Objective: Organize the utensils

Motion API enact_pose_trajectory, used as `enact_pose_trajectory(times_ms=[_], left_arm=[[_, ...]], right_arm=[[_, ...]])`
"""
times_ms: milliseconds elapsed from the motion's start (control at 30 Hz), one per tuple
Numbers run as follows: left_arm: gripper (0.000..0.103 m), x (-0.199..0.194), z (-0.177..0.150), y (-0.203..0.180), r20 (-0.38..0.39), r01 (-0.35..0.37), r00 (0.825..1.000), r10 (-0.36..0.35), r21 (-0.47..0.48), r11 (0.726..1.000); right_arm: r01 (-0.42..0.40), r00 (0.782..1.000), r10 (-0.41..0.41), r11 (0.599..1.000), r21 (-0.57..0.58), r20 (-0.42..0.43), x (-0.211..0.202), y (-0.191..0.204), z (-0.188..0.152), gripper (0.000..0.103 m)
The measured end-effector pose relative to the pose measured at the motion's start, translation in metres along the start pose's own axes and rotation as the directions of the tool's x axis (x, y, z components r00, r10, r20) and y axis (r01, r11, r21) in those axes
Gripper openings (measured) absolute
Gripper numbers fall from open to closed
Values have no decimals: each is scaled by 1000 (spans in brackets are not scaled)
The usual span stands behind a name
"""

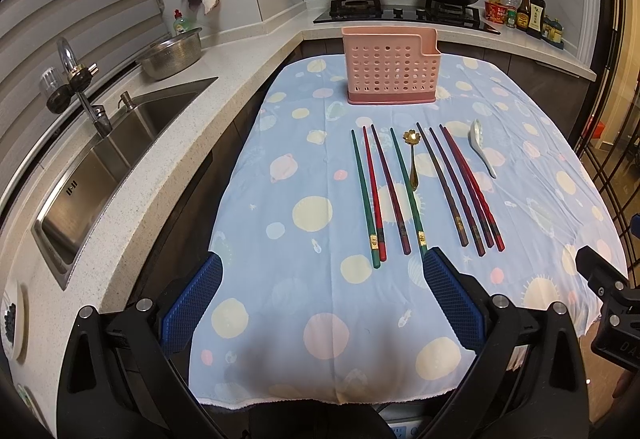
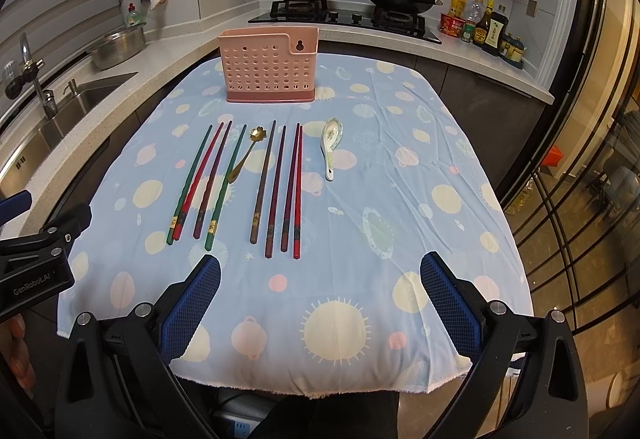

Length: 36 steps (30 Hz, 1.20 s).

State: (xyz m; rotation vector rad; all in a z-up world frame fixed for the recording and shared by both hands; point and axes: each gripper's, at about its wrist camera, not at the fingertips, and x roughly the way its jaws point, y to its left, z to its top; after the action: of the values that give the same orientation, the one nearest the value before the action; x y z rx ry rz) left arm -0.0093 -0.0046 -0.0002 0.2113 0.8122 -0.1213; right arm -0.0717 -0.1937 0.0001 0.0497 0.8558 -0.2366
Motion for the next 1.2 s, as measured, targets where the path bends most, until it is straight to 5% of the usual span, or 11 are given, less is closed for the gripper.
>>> enact_pose_trajectory(times_ms=[400, 700, 1200], left_arm=[[96, 45, -4, 15, -106, 88, 989, -100, -114, 990], [96, 115, -6, 9, -206, 68, 974, -88, -103, 992], [96, 167, 4, -3, -263, 43, 963, -60, -68, 997]], right_arm=[[-35, 998, 38, 997, 68, -46, 32, -18, -6, 96], [-29, 994, 37, 996, 87, -98, 65, -24, 0, 96], [-61, 988, 71, 995, 72, -135, 98, -9, 22, 96]])
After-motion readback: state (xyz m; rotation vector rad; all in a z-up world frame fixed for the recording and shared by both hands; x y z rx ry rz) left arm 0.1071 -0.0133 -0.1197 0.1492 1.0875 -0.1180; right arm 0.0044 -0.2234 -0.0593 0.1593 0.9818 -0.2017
